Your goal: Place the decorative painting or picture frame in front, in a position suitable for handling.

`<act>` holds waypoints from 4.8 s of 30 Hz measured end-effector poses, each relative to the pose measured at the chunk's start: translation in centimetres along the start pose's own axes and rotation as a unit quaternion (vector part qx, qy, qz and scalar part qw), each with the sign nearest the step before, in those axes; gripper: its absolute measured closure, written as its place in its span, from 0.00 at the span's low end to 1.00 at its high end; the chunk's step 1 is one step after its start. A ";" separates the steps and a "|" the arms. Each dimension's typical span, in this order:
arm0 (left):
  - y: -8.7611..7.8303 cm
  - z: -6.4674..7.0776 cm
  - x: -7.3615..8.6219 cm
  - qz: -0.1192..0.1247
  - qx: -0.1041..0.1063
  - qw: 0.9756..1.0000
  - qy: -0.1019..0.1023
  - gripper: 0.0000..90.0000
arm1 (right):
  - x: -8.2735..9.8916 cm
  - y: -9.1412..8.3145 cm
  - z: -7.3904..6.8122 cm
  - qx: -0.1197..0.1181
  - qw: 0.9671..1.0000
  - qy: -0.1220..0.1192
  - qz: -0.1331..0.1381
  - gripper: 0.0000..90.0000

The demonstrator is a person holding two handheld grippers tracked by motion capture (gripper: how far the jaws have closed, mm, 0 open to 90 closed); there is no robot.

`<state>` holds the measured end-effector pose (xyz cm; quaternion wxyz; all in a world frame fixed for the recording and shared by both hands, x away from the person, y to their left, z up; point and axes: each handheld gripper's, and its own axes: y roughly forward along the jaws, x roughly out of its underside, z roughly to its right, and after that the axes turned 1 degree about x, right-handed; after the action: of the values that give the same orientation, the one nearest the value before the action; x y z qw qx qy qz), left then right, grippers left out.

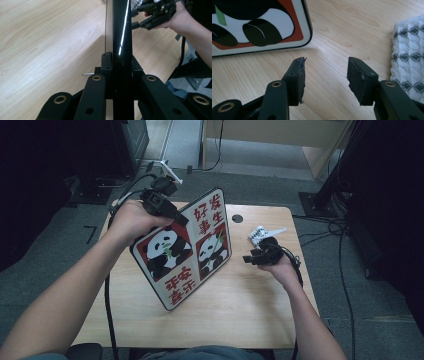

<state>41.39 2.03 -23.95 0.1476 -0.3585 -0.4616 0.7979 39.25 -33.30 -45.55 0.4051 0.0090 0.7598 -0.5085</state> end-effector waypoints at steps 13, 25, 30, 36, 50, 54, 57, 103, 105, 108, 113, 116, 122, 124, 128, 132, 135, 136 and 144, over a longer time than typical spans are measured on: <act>0.5 -0.3 0.1 -0.004 0.000 1.000 -0.004 0.89 | 0.0 0.1 0.3 0.007 1.000 0.005 0.003 0.55; 0.5 -0.9 -0.1 0.000 0.002 1.000 -0.019 0.76 | 0.2 -0.1 0.4 0.006 1.000 0.010 0.006 0.55; -0.1 -1.2 0.1 0.020 0.015 0.999 -0.022 0.68 | 0.2 -0.3 0.6 0.005 1.000 0.012 0.012 0.56; -1.6 -1.4 0.6 0.044 0.015 0.999 -0.023 0.64 | 0.3 -0.5 0.7 0.002 1.000 0.008 0.016 0.58; -5.3 -1.1 2.4 0.089 0.002 0.996 -0.014 0.51 | 0.3 -0.7 1.0 -0.003 1.000 -0.005 0.021 0.61; -6.3 -1.4 3.3 0.102 -0.016 0.995 -0.010 0.51 | 0.5 -0.6 1.2 -0.002 1.000 -0.014 0.012 0.64; -6.7 -1.7 3.7 0.108 -0.017 0.994 -0.014 0.50 | 0.4 -0.9 1.4 0.002 1.000 -0.006 0.017 0.64; -3.4 -6.9 16.9 0.137 -0.029 0.988 -0.061 0.47 | -0.5 -2.1 5.6 0.053 0.997 0.040 0.032 0.62; -3.3 -6.9 17.6 0.140 -0.026 0.988 -0.064 0.47 | -0.7 -2.3 6.1 0.065 0.996 0.044 0.034 0.62; -3.1 -6.8 18.6 0.139 -0.025 0.987 -0.070 0.47 | -0.8 -2.2 6.6 0.071 0.996 0.049 0.037 0.61; -2.8 -6.5 20.0 0.137 -0.023 0.987 -0.076 0.47 | -0.7 -1.9 7.8 0.087 0.992 0.070 0.051 0.57; -2.6 -6.1 20.6 0.135 -0.021 0.988 -0.075 0.47 | -0.6 -1.3 8.1 0.090 0.992 0.072 0.044 0.57; -2.2 -4.9 21.5 0.135 -0.014 0.988 -0.068 0.47 | -0.9 0.1 8.8 0.093 0.993 0.077 0.018 0.56; -2.1 -4.6 21.7 0.137 -0.011 0.988 -0.067 0.47 | -0.9 0.3 8.8 0.092 0.992 0.081 0.017 0.56; -1.7 -3.7 22.1 0.140 -0.006 0.988 -0.063 0.46 | -0.8 1.2 9.2 0.094 0.992 0.084 -0.002 0.56; -1.6 -3.3 22.1 0.145 -0.004 0.988 -0.061 0.46 | -1.0 1.4 9.2 0.094 0.992 0.088 -0.011 0.57; -1.4 -2.9 22.0 0.149 -0.002 0.987 -0.058 0.46 | -1.1 1.6 9.3 0.100 0.991 0.084 -0.017 0.59; -1.3 -2.7 21.9 0.153 -0.002 0.987 -0.057 0.46 | -1.3 1.7 9.2 0.102 0.991 0.081 -0.023 0.59; -1.1 -2.0 21.6 0.163 -0.003 0.985 -0.049 0.46 | -1.8 2.2 9.2 0.113 0.990 0.069 -0.053 0.60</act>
<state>27.63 16.12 -33.07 -0.0081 -0.3893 -0.4060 0.8268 46.98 -38.65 -47.51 0.3209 0.0497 0.7227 -0.6101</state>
